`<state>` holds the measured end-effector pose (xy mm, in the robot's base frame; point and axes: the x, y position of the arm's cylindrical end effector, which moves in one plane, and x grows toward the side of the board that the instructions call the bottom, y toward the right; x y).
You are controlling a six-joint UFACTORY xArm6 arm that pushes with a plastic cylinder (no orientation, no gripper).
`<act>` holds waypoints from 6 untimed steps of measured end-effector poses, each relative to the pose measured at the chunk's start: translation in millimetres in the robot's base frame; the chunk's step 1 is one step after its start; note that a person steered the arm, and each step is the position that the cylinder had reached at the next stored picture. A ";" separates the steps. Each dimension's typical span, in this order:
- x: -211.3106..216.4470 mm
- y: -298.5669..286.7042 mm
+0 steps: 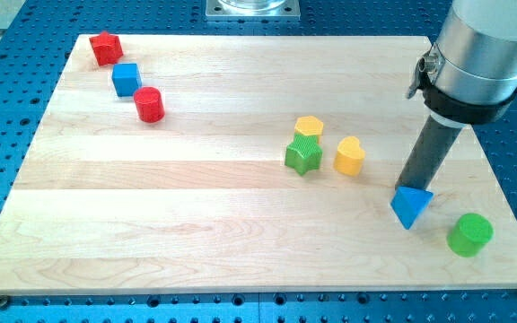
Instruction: Push the heart to the top left of the triangle
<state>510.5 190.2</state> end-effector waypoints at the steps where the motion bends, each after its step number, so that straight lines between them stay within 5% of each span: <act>1: -15.5 -6.9; 3: -96.8 -54.4; 4: -83.8 -94.8; 6: -81.2 -55.2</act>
<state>429.3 135.0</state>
